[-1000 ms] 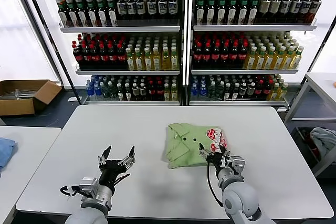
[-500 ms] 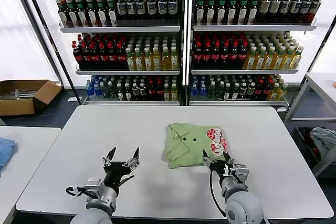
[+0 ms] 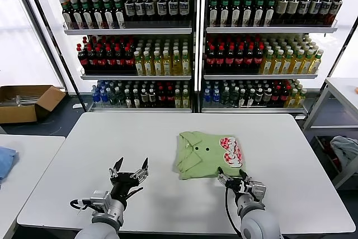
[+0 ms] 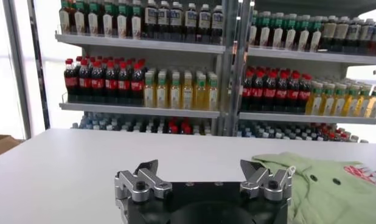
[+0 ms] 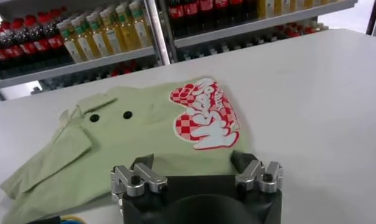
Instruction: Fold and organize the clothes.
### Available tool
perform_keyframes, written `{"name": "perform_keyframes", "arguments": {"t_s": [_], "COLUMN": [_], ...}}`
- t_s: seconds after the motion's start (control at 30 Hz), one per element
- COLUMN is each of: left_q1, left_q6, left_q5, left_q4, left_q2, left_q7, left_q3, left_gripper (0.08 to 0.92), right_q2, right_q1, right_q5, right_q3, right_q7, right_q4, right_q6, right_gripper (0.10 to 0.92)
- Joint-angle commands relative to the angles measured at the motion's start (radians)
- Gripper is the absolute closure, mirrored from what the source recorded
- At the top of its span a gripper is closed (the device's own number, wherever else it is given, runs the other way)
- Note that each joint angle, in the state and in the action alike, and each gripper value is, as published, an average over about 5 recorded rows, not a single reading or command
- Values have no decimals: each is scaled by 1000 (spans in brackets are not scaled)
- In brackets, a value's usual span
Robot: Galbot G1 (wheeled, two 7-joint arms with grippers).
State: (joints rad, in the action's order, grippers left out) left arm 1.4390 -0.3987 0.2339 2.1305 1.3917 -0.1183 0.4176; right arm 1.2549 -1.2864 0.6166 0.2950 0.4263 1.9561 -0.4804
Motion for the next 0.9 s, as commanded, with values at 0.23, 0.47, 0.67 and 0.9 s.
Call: {"name": "perform_keyframes", "arguments": {"t_s": [0.23, 0.47, 0.67, 0.9], "left_q1": [-25, -70, -91, -68], "left_q6": [70, 111, 157, 143], "left_q5": [2, 3, 30, 41], "left_q4": [-7, -59, -108, -91], "left_q2": [8, -8, -36, -34], "left_q7": [17, 24, 33, 20], "left_q3": [29, 43, 55, 49], "left_gripper": [177, 177, 177, 177], "right_q2": [-75, -128, -115, -117], "right_q1": [-22, -117, -108, -61], "right_q5": [-307, -502, -504, -434], "right_q3": [153, 236, 276, 267], "right_q7": [-69, -106, -149, -168], "right_q4": [318, 248, 144, 112], "right_q6": [10, 91, 115, 75], "right_gripper": [203, 203, 203, 203]}}
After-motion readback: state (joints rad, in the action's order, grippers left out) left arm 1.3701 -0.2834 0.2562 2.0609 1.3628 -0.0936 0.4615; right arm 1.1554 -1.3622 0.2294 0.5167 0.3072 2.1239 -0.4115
